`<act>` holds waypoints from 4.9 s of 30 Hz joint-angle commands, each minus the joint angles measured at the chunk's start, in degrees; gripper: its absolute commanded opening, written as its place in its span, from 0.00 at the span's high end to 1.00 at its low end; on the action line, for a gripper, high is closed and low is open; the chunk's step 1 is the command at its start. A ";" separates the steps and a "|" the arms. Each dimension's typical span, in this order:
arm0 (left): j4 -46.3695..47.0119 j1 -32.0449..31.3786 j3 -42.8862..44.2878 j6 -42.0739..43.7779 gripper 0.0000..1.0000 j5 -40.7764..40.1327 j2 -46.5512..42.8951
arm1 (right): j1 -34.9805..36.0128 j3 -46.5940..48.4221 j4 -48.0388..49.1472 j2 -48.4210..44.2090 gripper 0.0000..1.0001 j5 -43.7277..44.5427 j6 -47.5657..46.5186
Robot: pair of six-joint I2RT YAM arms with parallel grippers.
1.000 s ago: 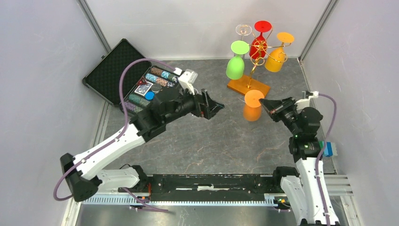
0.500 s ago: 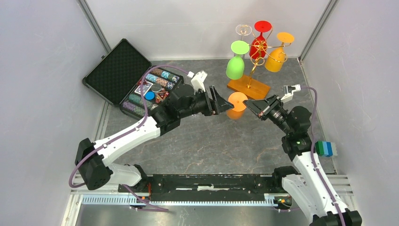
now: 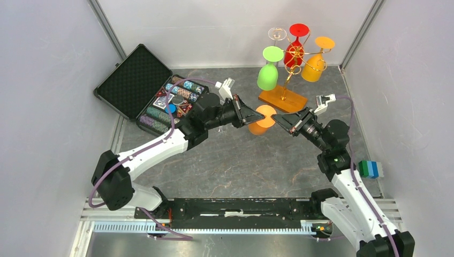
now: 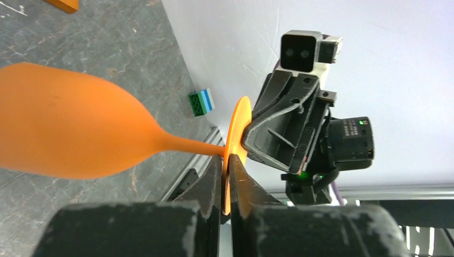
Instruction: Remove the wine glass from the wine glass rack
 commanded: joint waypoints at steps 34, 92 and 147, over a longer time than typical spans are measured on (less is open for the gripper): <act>28.99 9.10 -9.63 -31.01 0.98 3.63 -21.69 | 15.44 -10.31 49.02 2.54 0.08 10.08 -4.01; -25.55 8.84 -4.73 24.11 0.00 -17.19 -38.70 | 24.67 30.17 -22.66 13.58 1.00 17.10 -53.96; -38.41 8.84 -9.64 42.33 0.00 -38.81 -42.47 | 31.34 62.73 -62.53 60.76 0.83 36.66 -67.23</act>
